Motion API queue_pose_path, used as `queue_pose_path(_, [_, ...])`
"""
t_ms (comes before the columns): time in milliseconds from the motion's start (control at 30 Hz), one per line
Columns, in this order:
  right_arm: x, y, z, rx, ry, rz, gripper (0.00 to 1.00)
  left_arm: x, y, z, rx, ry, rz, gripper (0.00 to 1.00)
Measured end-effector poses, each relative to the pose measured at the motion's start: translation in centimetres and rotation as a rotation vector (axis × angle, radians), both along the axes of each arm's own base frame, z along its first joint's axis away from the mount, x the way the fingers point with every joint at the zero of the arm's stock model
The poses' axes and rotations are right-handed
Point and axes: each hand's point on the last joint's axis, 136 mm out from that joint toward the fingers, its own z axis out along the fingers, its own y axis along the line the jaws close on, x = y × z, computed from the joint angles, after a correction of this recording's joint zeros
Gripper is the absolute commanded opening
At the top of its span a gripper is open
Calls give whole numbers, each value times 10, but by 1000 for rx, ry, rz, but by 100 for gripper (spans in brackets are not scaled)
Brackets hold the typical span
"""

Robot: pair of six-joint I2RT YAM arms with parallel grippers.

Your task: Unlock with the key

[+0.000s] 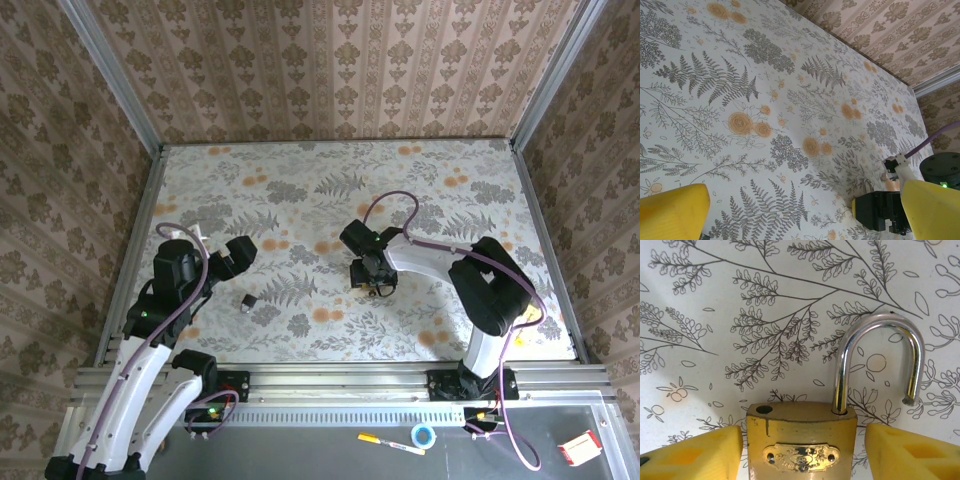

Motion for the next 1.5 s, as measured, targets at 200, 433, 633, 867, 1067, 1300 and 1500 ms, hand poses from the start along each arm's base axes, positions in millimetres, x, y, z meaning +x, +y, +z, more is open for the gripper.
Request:
queue_pose_path(200, [1, 3, 37, 75, -61, -4, 76, 0, 1, 0, 3, 0, 3, 99])
queue_pose_path(433, [17, -39, 92, 193, -184, -124, 72, -1, -6, -1, -2, -6, -43, 99])
queue_pose_path(633, [24, -109, 58, 150, -113, -299, 60, 1, -19, -16, 5, 32, -104, 99])
queue_pose_path(867, [36, -117, 20, 179, -32, -349, 47, -3, -30, -21, 15, 35, -156, 100])
queue_pose_path(1067, [43, -115, 4, 186, -16, -358, 39, -3, -30, -25, 16, 39, -157, 100])
queue_pose_path(1300, [47, -115, -3, 191, -13, -364, 34, -4, -32, -30, 18, 44, -162, 100])
queue_pose_path(1500, [50, -117, -5, 188, -5, -373, 30, -3, -32, -31, 18, 45, -163, 100])
